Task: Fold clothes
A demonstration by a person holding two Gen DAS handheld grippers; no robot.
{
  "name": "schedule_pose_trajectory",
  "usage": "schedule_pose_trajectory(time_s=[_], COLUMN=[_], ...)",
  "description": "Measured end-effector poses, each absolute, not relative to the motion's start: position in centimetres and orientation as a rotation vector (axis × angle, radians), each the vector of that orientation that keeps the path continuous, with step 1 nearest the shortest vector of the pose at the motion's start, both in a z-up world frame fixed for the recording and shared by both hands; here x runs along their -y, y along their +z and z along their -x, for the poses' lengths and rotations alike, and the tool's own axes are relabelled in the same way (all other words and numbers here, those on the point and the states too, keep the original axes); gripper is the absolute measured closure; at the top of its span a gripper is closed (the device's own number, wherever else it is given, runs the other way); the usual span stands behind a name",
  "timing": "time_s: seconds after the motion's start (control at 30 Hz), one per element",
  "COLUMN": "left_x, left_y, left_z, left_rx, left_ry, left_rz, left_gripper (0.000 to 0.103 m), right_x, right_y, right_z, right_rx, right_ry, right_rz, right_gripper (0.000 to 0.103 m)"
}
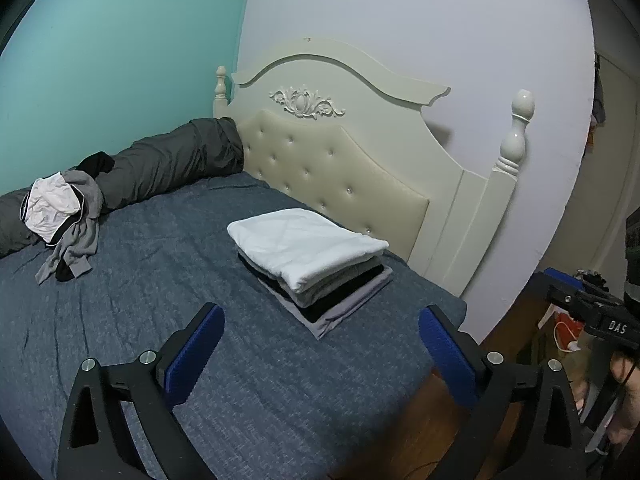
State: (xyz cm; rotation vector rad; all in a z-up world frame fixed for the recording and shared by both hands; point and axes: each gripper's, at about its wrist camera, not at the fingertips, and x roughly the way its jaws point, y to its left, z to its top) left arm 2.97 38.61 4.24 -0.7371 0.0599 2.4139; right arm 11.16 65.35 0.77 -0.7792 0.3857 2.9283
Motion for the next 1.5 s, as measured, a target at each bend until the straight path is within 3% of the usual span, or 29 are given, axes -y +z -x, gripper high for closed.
schedule_pose_trajectory(time_s=[1.5], left_x=[-35.1], left_y=[2.7], left_z=[-8.4], left_rx=[-0.083], left_ry=[2.484], left_rz=[0.725], left_gripper=[0.000], right_x=[-60.9], right_y=[-1.1], right_z=[-14.9], right_rx=[-0.321], right_ry=[2.952], right_rz=[0.748], right_gripper=[0.003])
